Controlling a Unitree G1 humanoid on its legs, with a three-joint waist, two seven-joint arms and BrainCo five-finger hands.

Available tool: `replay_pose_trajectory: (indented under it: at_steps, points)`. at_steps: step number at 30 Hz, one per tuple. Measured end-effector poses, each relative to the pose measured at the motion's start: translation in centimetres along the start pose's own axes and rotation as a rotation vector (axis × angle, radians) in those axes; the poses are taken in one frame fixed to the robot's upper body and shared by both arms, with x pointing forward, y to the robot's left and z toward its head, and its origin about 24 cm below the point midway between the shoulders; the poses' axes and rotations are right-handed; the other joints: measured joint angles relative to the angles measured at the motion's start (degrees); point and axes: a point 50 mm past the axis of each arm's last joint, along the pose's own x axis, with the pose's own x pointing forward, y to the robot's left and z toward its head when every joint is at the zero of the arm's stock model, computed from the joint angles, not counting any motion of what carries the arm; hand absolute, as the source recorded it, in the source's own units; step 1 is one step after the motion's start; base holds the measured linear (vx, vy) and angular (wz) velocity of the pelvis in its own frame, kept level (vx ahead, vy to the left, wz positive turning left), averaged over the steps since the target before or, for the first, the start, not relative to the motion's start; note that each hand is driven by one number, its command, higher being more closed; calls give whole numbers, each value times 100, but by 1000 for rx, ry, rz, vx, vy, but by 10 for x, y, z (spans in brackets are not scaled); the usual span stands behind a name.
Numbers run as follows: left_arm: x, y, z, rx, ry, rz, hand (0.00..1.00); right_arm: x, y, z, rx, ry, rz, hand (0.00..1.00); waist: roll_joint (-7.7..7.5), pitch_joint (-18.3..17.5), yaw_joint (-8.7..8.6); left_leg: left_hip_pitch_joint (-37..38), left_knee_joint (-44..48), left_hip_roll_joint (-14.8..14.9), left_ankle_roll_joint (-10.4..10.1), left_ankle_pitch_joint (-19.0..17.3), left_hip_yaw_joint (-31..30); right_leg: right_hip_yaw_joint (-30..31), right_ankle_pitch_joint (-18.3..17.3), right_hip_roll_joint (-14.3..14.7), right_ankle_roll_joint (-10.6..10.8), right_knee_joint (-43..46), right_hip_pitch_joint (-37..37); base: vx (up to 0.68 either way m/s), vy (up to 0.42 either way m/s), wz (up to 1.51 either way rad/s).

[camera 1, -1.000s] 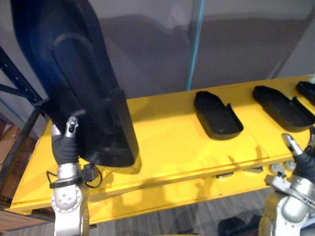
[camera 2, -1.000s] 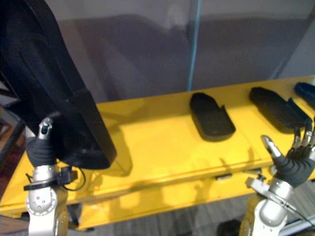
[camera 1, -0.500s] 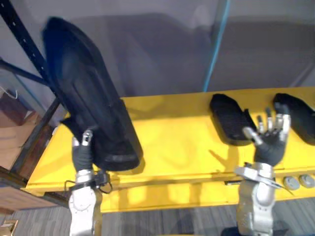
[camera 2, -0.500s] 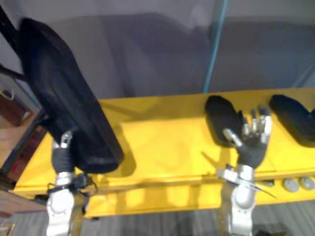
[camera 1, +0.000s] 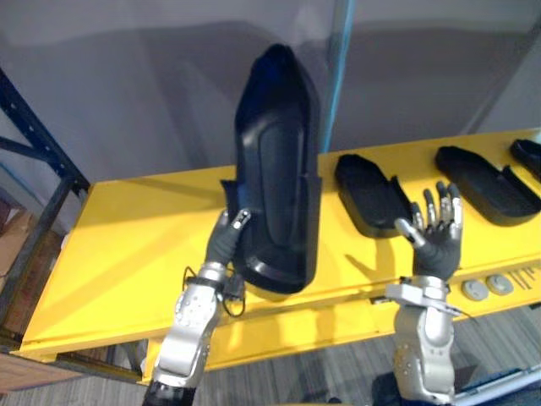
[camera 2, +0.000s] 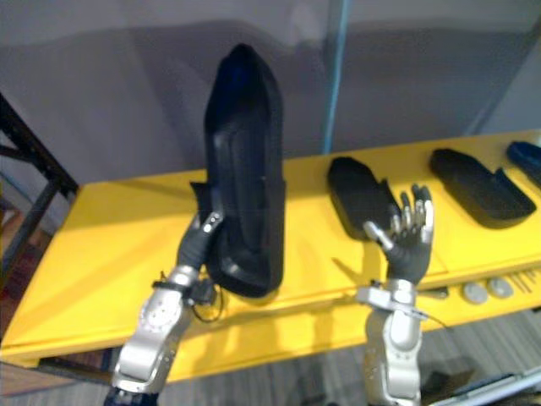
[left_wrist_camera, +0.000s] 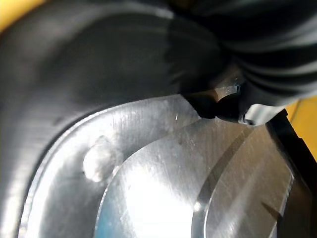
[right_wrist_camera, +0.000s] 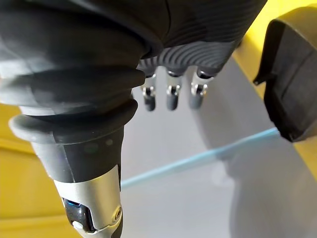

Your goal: Walk over and take plastic housings, then place them on the shelf

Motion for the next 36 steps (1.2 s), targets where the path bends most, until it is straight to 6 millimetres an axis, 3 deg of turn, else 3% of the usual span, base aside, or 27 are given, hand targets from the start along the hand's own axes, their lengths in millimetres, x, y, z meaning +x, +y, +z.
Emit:
replay_pose_trajectory:
  at_steps: [5,10,17,20,23,27,36]
  points:
    - [19,1,-13,53,100,30,100,1,2,6,-58,-38,18,0,0,-1,-108,8,-80,21,-33,49,105,106,42,45,-10,-20,-87,-11,-7,-11]
    - [41,19,-28,147,196,143,100,8,-7,37,-177,-194,-7,0,-6,2,-253,100,-112,32,-47,56,219,232,44,69,-13,-20,-87,29,5,-11]
    - [65,63,-5,318,162,341,100,10,-33,59,-258,-278,-115,0,-49,27,-591,207,-171,52,-67,33,396,407,48,113,-18,-19,-100,7,4,-12]
    - [77,75,5,356,175,423,100,9,-38,65,-267,-318,-141,0,-58,36,-647,202,-170,91,-83,22,529,526,59,157,-33,-18,-183,-9,-8,-17]
    - [78,77,0,367,234,432,100,9,-40,70,-253,-344,-151,0,-44,44,-734,203,-171,109,-85,22,543,545,60,161,-34,-18,-189,3,1,-6]
    - [74,84,-24,393,400,452,100,8,-41,70,-254,-345,-151,0,-22,59,-820,203,-172,119,-87,22,552,554,60,184,-34,-18,-197,0,0,0]
    - [58,95,-57,345,612,520,100,9,-40,70,-246,-350,-172,0,-14,168,-769,180,-172,115,-89,30,456,478,60,190,-34,-19,-172,3,-1,4]
